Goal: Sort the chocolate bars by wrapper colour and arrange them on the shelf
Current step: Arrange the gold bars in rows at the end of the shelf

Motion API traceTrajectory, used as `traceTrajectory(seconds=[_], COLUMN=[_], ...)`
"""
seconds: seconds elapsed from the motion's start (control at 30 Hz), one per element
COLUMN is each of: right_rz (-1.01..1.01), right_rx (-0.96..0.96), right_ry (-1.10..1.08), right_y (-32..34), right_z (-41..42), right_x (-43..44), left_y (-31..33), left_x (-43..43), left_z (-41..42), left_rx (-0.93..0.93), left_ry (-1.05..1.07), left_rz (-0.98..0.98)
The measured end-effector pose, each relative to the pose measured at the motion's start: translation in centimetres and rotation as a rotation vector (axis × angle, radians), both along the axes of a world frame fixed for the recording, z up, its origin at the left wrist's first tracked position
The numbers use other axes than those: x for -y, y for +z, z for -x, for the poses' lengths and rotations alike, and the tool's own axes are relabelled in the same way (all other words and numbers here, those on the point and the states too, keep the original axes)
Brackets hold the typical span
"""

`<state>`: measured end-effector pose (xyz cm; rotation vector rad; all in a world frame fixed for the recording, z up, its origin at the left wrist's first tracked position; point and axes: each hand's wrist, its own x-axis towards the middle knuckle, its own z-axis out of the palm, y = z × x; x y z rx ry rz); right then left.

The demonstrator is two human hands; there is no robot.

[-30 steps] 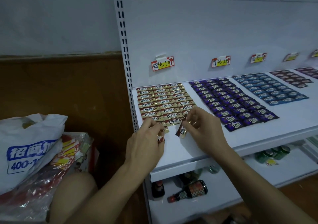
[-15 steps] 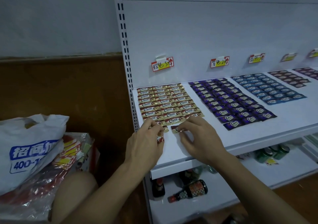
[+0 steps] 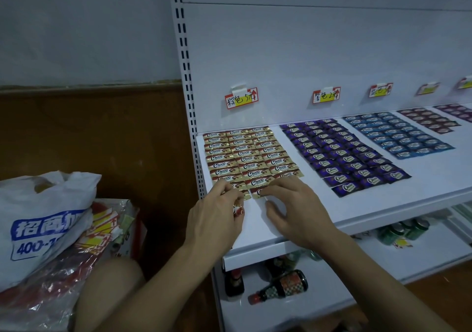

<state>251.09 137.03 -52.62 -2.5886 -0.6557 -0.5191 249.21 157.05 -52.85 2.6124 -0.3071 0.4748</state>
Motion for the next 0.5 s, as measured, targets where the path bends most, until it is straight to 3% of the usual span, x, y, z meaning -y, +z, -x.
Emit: traceTrajectory(seconds=[0.13, 0.2, 0.33, 0.4, 0.5], right_rz=[-0.036, -0.161, -0.522, -0.655, -0.826], right_rx=[0.028, 0.050, -0.002, -0.084, -0.236], right_ry=[0.013, 0.025, 0.043, 0.079, 0.209], right_y=[-0.1, 0.1, 1.5, 2.5, 3.8], right_z=[-0.1, -0.1, 0.0, 0.1, 0.2], right_x=[0.0, 0.1, -0.7, -1.6, -3.0], left_y=[-0.2, 0.2, 3.1, 4.4, 5.2], left_x=[-0.3, 0.0, 1.6, 2.5, 3.3], left_z=[-0.4, -0.7, -1.6, -2.0, -2.3], left_rx=[0.090, 0.103, -0.206, -0.277, -0.301], left_ry=[-0.057, -0.102, -0.189, -0.199, -0.216], left_rz=[0.092, 0.405, 1.407, 1.667, 1.795])
